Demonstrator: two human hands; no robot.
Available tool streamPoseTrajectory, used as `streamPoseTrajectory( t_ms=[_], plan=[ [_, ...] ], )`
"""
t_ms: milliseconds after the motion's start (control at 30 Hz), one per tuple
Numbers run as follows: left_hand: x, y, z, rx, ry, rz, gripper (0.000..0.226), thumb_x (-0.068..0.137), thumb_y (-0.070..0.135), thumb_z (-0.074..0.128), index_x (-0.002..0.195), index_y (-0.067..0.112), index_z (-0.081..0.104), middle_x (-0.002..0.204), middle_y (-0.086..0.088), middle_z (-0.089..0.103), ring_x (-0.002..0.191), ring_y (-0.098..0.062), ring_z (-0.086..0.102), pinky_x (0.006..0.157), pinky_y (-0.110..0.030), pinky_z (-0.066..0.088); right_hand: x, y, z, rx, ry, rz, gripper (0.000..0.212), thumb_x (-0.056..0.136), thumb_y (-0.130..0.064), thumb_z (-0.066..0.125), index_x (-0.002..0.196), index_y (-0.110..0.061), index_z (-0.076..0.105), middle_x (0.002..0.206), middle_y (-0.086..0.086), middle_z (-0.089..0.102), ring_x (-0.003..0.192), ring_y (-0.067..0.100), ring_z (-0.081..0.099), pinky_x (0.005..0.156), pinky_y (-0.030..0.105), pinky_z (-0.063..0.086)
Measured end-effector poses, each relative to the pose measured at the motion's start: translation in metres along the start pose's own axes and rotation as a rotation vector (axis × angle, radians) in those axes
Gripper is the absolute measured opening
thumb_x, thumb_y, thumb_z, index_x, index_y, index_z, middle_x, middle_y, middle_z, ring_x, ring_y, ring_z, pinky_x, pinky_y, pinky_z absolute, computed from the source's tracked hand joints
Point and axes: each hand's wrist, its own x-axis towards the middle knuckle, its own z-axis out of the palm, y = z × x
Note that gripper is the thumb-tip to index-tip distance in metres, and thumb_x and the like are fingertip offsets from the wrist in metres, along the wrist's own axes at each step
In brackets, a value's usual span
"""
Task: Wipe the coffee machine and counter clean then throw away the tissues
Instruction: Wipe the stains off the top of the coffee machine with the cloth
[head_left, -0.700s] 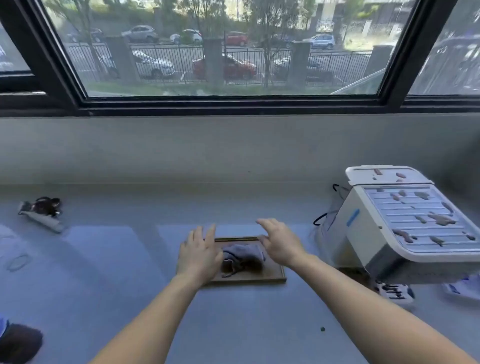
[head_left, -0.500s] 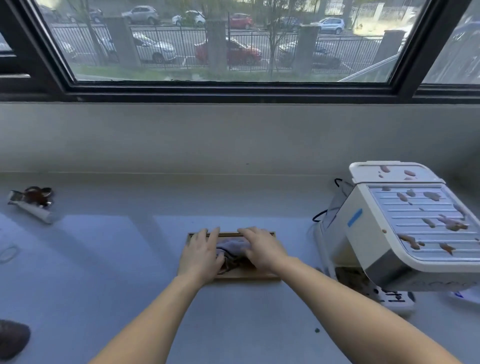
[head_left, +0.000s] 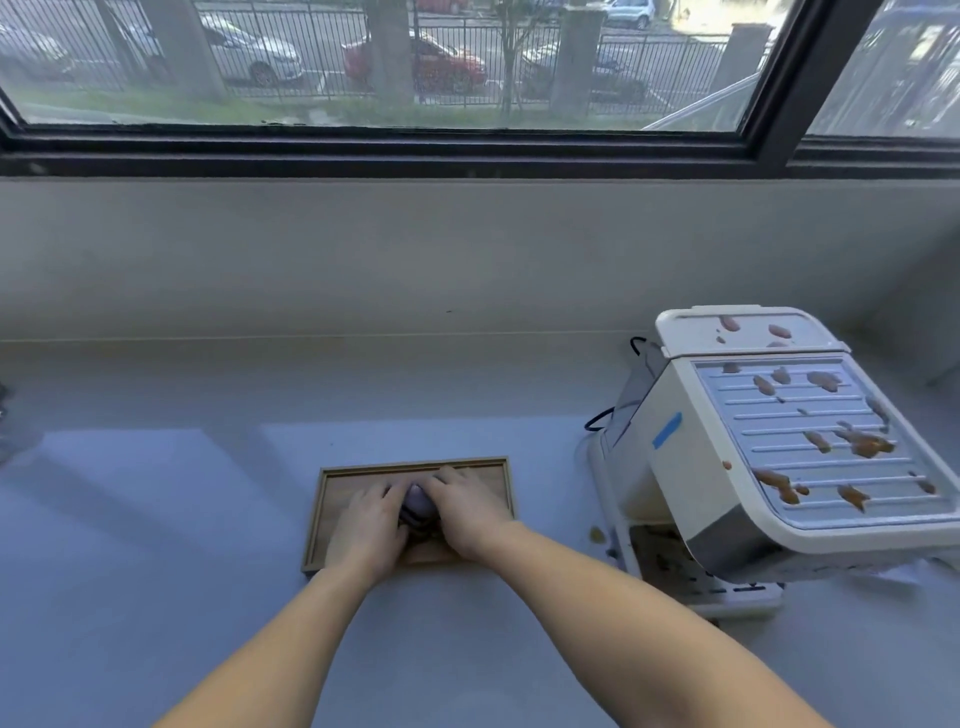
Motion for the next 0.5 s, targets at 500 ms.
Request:
streamPoseTrajectory(
  t_ms=[500],
  plan=[
    [-0.007,0.011,-0.025,-0.460,0.316,0.024,0.037,0.071,0.010,0.075,0.105,0.024,0.071,0.095,0.001,0.058,0.084,-0.013,0.058,0.074,-0.035,0.050,-0.015,-0.003,-0.043,0.139,0.206,-0.001,0.036,0.077,-0.011,0.058,0.113,-0.015,0.063,0.111,0.010,0.059,0.100,0.036,0.053,0.079,0.038,0.045]
  ],
)
